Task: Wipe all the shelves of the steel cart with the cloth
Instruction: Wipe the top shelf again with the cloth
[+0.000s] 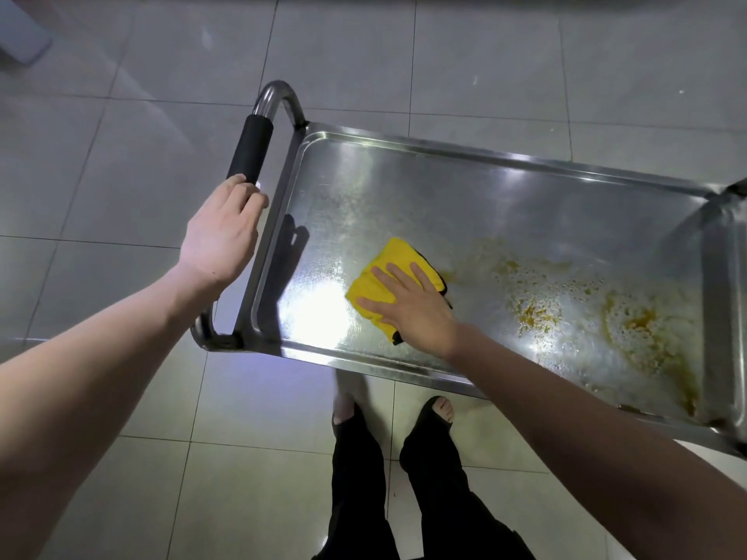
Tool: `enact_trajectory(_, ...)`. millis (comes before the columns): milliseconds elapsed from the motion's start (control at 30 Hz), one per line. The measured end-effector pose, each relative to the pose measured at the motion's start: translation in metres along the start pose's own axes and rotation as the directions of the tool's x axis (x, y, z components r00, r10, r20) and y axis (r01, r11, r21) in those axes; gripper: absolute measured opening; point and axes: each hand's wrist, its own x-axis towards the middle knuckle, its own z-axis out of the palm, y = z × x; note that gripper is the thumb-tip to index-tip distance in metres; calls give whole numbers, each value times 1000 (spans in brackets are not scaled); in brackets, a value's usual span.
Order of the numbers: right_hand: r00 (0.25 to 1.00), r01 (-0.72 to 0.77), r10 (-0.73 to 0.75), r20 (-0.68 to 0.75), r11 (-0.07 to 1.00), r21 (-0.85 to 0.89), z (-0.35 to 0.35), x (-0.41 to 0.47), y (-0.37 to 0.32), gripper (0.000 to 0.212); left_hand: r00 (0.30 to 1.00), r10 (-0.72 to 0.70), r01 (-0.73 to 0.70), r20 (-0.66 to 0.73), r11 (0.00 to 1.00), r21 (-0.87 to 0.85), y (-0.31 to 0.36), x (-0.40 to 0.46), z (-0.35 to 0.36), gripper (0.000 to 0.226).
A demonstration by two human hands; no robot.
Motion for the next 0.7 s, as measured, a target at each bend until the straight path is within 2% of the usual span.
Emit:
enact_trajectory(100,987,129,-141,83,983,134,-12,-20,13,53,1000,20,-20,-1,999,35,0,0,1,30)
enact_trajectory(167,977,120,-152,149,972,204,-22,-27,12,54,999,38,-38,9,998,58,-3,0,5,29)
enact_trajectory(233,981,70,-110,157,968,242,-27,-27,6,49,999,40,-42,33,995,89,-4,1,6,30)
enact_trajectory(333,1000,0,5,-30,982,187,-30,-14,-1,34,999,27,-30,24,991,132,1,-1,6,33)
enact_trajectory(367,995,-42,54,-79,989,144,-31,-7,-3,37,1000,25,-26,6,989,147,5,-3,6,34)
enact_trajectory(433,990,-125,129,-62,990,65,-30,3,-8,50,1000,16,-15,-10,990,143,21,-11,6,34)
enact_trajectory(500,988,-154,154,4,988,23,-21,3,-9,59,1000,-12,13,-20,1000,26,47,-26,13,27)
enact_trajectory(600,991,-129,129,41,992,7,-4,-8,-2,59,998,-54,47,-37,982,-182,96,-65,35,21)
enact_trajectory(700,993,-118,118,29,993,12,0,-9,0,59,996,-68,82,65,965,-250,137,-106,59,21)
